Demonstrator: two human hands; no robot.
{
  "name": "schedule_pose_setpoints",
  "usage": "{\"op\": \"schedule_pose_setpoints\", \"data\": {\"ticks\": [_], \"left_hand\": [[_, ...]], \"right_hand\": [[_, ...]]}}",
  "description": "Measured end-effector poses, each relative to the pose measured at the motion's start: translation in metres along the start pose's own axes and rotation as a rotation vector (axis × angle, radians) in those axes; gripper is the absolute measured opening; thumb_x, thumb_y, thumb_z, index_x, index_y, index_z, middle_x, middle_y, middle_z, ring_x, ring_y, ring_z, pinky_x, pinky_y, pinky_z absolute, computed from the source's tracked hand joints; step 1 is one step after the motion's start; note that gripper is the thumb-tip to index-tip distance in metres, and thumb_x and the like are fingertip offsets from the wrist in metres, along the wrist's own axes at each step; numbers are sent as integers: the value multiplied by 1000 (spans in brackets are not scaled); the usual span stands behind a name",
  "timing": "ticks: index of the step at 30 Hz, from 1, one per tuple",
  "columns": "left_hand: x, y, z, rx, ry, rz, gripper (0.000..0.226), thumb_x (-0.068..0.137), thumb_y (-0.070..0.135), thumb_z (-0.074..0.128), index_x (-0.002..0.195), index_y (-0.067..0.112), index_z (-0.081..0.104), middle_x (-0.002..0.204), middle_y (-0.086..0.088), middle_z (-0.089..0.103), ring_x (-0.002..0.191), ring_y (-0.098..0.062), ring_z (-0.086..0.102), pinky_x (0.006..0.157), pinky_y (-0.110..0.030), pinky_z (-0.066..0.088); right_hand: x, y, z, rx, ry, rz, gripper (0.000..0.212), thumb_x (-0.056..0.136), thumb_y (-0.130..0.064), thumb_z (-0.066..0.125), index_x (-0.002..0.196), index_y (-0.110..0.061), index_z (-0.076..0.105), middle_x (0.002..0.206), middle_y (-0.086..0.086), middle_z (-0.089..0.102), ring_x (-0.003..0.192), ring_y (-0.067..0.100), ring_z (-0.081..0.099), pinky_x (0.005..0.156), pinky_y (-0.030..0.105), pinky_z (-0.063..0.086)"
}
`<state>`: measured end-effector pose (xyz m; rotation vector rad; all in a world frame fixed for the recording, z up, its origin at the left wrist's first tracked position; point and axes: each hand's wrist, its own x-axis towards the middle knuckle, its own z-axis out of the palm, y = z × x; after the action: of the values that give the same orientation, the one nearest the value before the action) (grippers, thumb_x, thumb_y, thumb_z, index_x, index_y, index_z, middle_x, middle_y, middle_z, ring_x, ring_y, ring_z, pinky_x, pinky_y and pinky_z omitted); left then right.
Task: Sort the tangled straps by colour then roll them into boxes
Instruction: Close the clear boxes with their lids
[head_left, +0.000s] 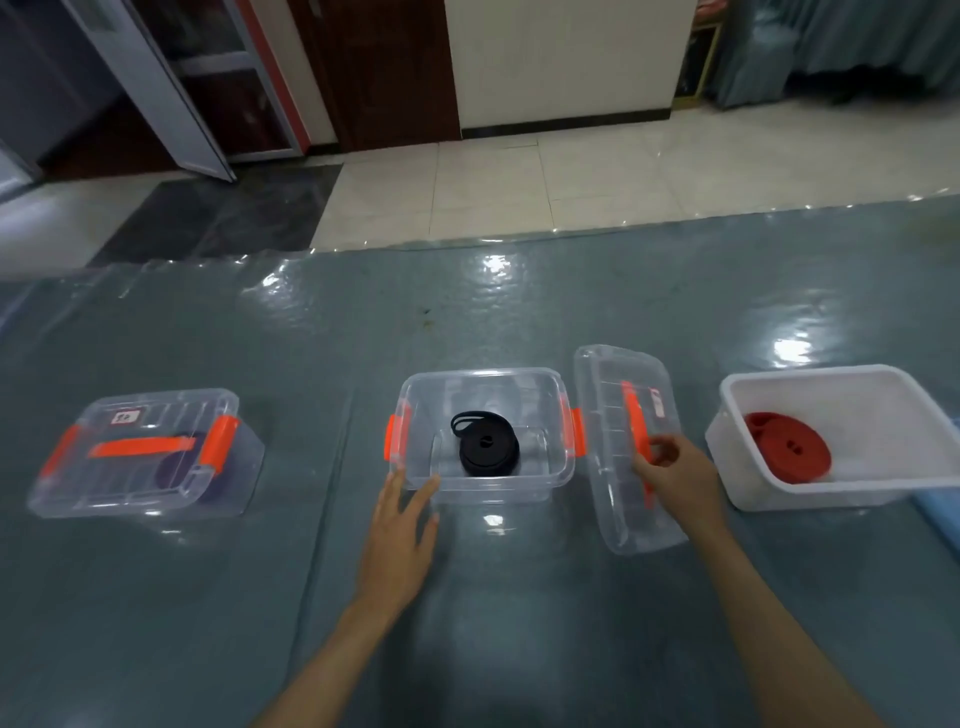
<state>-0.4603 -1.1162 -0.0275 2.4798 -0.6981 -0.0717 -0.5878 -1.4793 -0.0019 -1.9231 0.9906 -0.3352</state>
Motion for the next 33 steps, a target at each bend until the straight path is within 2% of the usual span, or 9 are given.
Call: {"op": "schedule_pose_setpoints", "data": {"ticks": [4, 7, 10, 14, 19, 22, 25, 28, 33], "left_hand": [[12, 5, -10, -351, 161, -212, 41, 106, 21, 55, 146, 27, 50, 146, 12, 49, 135, -10, 48, 118, -42, 40], [36, 3, -28, -486, 208, -326, 30, 107, 28, 55, 137, 34, 55, 124, 11, 55, 110, -13, 62, 102, -47, 52], [69, -3, -40, -430, 153, -312, 33, 108, 33, 52, 139, 24, 57, 124, 10, 56, 114, -14, 59, 104, -37, 47], [109, -14, -28, -320, -72, -224, 32, 109, 40, 42, 133, 25, 56, 135, 1, 62, 126, -23, 58, 109, -40, 45], [115, -27, 5, -399, -40, -348, 60, 110, 37, 40, 165, 20, 21, 171, 5, 17, 158, -17, 17, 130, -44, 15], [112, -30, 14, -602, 12, -594, 69, 104, 45, 56, 163, 21, 29, 168, 0, 30, 153, -21, 31, 127, -44, 26], [106, -24, 13, -821, 130, -706, 53, 94, 46, 72, 141, 24, 59, 130, 2, 69, 117, -18, 67, 105, -38, 53], [101, -8, 6, -709, 318, -603, 40, 98, 29, 71, 137, 24, 66, 125, 13, 72, 113, -2, 67, 94, -14, 52], [103, -2, 5, -572, 372, -505, 37, 101, 21, 65, 137, 22, 67, 136, 6, 69, 124, -7, 64, 107, -27, 51]], "right_hand": [[19, -60, 35, -257, -125, -270, 24, 72, -28, 83, 92, -28, 69, 82, -7, 66, 76, 16, 61, 70, 30, 42], [31, -89, 78, -501, -168, -544, 32, 63, -25, 85, 94, -21, 76, 88, 2, 69, 88, 28, 63, 78, 36, 49], [33, -106, 123, -559, -199, -711, 36, 57, -22, 83, 92, -16, 77, 88, 7, 67, 89, 38, 64, 78, 47, 55], [27, -108, 153, -598, -279, -655, 31, 73, -21, 73, 104, -15, 75, 101, 3, 67, 96, 28, 60, 84, 45, 51], [27, -59, 136, -562, -56, -727, 35, 97, -30, 62, 131, -31, 66, 136, 3, 60, 127, 29, 54, 103, 45, 45], [18, -39, 121, -302, 47, -182, 73, 97, -58, 47, 160, -23, 34, 163, 11, 38, 151, 33, 35, 120, 48, 32], [2, -45, 117, 147, -5, 168, 77, 81, -75, 60, 136, -21, 62, 119, 5, 71, 116, 33, 66, 88, 38, 54], [-6, -52, 117, 28, 171, -55, 45, 93, -51, 66, 131, -28, 70, 85, -2, 72, 81, 22, 68, 71, 32, 51], [-1, -59, 124, -248, 226, -171, 41, 103, -28, 62, 143, -29, 61, 67, 11, 64, 59, 32, 60, 60, 32, 42]]}}
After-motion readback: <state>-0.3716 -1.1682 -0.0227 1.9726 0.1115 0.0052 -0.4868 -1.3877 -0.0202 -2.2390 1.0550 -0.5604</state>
